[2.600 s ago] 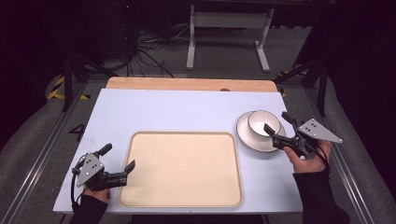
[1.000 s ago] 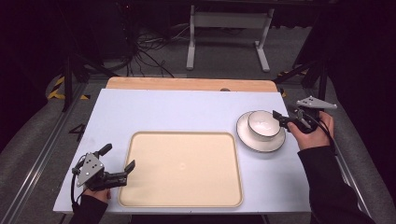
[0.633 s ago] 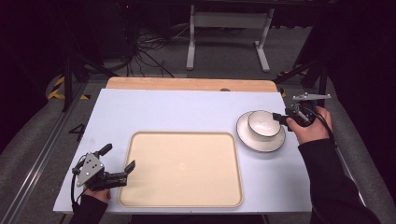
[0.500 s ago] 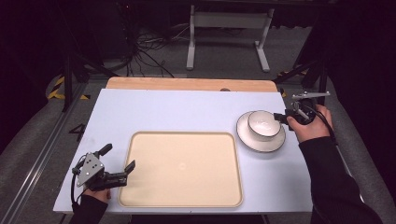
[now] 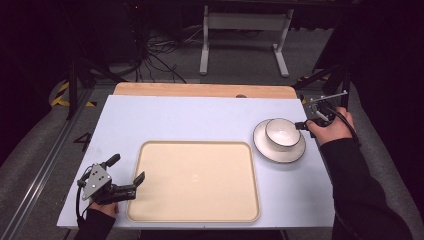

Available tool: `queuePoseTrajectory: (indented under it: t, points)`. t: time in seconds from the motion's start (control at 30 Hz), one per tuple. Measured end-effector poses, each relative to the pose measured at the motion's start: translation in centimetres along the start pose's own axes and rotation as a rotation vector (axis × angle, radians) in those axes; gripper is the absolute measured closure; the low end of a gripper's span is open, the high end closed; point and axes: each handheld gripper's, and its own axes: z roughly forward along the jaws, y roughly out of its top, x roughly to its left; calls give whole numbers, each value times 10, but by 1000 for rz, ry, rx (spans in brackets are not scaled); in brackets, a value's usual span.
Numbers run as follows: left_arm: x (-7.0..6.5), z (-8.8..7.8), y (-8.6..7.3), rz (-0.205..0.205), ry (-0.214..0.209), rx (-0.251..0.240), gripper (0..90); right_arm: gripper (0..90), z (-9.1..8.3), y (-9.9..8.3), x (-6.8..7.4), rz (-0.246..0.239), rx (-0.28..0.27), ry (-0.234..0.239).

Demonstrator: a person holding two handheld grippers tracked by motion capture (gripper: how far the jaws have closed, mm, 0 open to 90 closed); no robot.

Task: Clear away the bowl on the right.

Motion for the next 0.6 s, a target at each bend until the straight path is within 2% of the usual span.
queuePoseTrajectory:
  t: [0.1,0.37,0.6]
  points:
    - [0,0,0,0,0,0,1,494,4,2,-1,21,32,-3]
    - [0,0,0,0,0,0,1,499,18,2,-4,52,55,-8]
    - [0,0,0,0,1,0,1,600,30,-1,-7,107,85,16]
